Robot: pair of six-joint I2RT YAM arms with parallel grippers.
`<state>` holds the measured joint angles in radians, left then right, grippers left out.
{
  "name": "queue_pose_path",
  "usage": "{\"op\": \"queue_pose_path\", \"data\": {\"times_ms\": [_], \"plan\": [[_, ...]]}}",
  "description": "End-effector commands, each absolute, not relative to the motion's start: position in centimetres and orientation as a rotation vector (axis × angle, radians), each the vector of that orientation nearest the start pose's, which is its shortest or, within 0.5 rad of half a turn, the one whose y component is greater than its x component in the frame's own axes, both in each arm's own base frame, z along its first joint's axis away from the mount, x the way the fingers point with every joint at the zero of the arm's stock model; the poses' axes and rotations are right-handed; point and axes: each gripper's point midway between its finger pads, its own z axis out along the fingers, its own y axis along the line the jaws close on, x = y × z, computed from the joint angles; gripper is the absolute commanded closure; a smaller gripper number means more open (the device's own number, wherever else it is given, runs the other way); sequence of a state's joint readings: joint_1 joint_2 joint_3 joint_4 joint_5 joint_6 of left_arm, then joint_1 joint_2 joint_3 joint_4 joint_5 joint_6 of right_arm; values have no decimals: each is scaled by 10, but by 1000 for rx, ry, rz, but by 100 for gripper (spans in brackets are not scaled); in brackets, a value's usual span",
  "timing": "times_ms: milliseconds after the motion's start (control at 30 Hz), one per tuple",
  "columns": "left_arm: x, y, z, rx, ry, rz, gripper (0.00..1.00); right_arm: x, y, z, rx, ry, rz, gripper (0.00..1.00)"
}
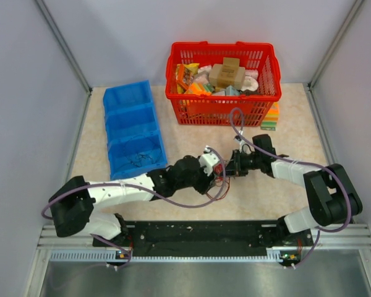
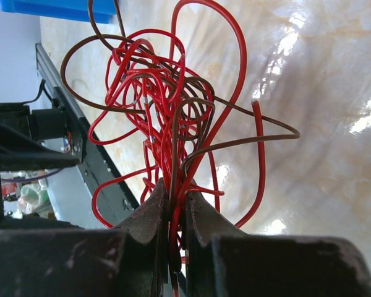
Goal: Untangle the cables
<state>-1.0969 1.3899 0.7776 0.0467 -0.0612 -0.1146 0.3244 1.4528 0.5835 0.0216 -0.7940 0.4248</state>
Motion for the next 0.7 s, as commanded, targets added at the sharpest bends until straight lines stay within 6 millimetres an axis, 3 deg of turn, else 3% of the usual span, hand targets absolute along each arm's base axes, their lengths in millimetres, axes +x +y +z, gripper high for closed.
{"op": "queue_pose_path", "data": {"times_ms": [0,200,400,500,600,667], "plan": [[182,-362,140,940,1909,-972,46,232,235,84,-350,2361,1396,100],[191,-358,141,909,1921,-1072,48,226,240,93,-375,2322,1481,100],[179,-375,145,996,1899,-1192,56,225,241,95,-381,2312,1503,100],[182,-380,145,973,1912,-1204,71,225,241,93,-381,2321,1502,100],[185,-378,145,948,1918,-1183,76,227,240,93,-377,2317,1494,100],[189,-376,148,938,1914,-1153,87,227,240,92,-377,2324,1482,100]]}}
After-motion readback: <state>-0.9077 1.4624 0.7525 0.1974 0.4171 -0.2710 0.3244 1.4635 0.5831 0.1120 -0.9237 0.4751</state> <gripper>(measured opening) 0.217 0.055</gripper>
